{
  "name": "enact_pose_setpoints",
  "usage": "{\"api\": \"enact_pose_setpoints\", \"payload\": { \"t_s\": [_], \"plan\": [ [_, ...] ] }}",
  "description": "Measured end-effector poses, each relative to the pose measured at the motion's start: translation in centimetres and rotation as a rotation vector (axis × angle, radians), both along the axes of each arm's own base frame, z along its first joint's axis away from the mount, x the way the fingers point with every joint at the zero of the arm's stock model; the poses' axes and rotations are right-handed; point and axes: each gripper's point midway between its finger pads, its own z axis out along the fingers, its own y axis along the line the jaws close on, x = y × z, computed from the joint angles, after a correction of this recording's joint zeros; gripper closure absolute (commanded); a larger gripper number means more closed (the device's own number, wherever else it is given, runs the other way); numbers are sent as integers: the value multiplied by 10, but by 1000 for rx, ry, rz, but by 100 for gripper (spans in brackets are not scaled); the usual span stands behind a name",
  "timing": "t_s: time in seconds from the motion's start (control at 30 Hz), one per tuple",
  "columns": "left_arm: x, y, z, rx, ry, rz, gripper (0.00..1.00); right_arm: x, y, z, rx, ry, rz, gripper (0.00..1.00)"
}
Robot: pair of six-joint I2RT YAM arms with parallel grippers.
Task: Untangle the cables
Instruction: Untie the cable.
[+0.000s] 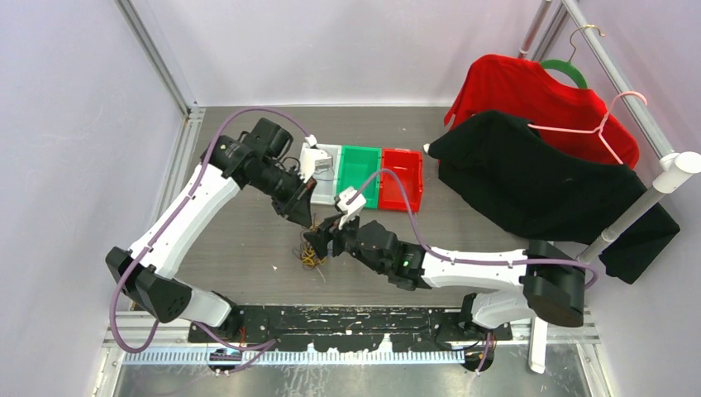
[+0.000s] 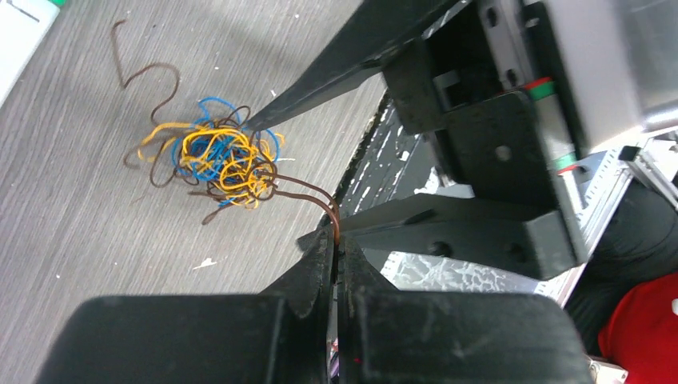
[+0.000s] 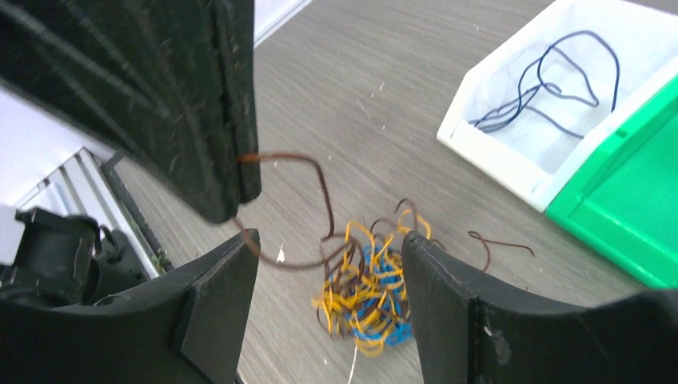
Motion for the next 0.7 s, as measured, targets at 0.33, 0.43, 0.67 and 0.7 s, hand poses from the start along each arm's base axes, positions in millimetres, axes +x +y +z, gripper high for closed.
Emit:
{"api": "enact_pose_setpoints", "payload": {
  "t_s": [0.33, 0.43, 0.67, 0.7],
  "plan": [
    [-15, -6, 61, -104, -18, -52, 100, 18, 27, -12, -2, -31, -35, 50],
    [-12, -10, 93, -155, -87, -69, 100, 19, 32, -28, -11, -4, -37, 53],
    [-3, -16, 170, -283, -315, -78, 100, 14, 28, -68, -11, 85, -53, 59],
    [-2, -15, 177, -296, -344, -74, 100, 13, 26, -75, -15, 102, -56, 59]
  ]
}}
